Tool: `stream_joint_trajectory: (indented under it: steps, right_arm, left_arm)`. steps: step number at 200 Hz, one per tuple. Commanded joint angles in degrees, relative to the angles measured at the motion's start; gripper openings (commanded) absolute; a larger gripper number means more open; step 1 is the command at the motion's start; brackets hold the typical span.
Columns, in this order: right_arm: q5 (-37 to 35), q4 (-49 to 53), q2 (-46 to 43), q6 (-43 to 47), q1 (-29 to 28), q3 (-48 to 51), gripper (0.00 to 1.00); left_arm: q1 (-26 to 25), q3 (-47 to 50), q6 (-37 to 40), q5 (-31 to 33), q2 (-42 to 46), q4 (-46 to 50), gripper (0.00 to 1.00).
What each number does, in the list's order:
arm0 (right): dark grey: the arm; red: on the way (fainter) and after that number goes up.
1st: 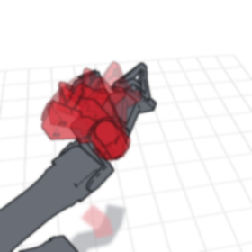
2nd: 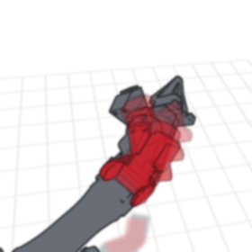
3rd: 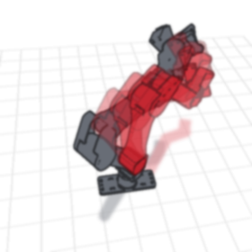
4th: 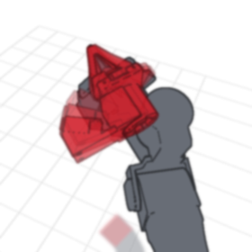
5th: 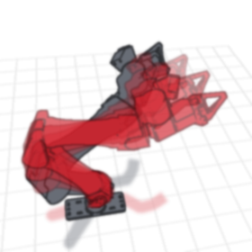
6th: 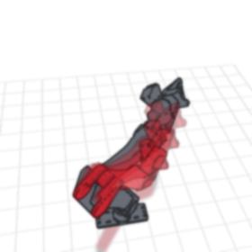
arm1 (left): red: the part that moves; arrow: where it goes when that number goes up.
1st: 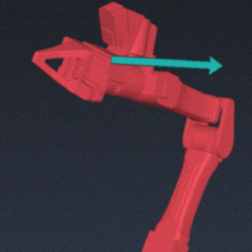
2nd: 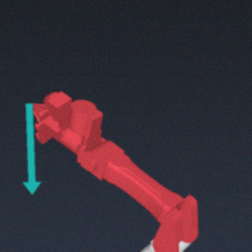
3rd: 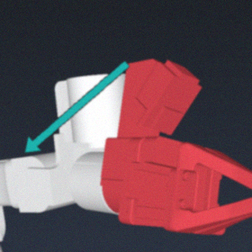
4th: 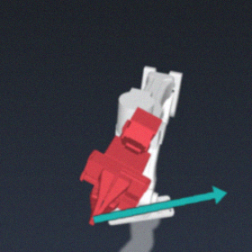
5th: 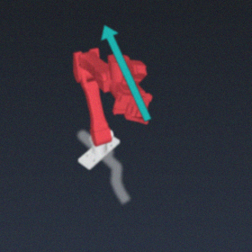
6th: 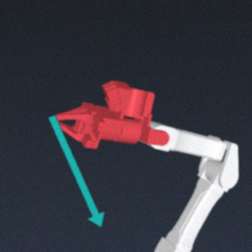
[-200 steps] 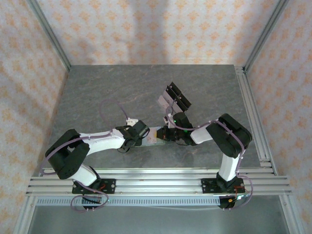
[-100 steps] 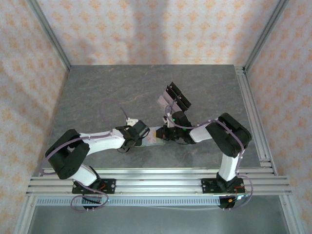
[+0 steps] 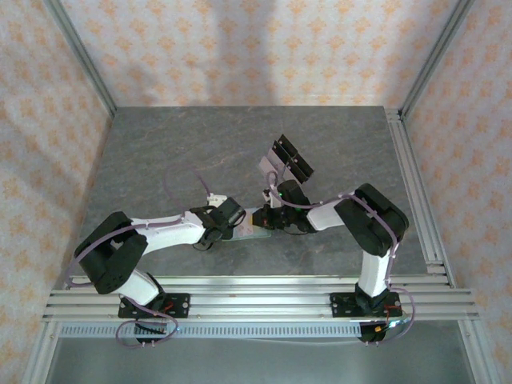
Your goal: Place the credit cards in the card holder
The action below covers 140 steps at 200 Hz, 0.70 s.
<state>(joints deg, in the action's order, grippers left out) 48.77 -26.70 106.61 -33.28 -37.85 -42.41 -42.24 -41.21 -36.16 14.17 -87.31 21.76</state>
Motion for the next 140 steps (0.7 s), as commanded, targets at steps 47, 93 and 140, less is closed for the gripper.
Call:
stream_joint_trajectory:
  steps: [47, 93, 140]
  right_arm:
    - [-5.14, 11.12, -3.72, 2.78, -1.37, -0.36, 0.39]
    - [-10.9, 22.4, -12.5, 4.32, -0.48, -1.51, 0.48]
    - [-21.59, 40.41, -14.09, 9.26, -2.69, -9.37, 0.34]
  left_arm:
    - [0.31, -0.54, -1.19, 2.17, 0.18, 2.62, 0.64]
    - [1.51, -0.7, -2.07, 3.86, 3.9, 4.68, 0.68]
    - [3.37, -0.09, -1.54, 4.24, 5.87, 5.31, 0.7]
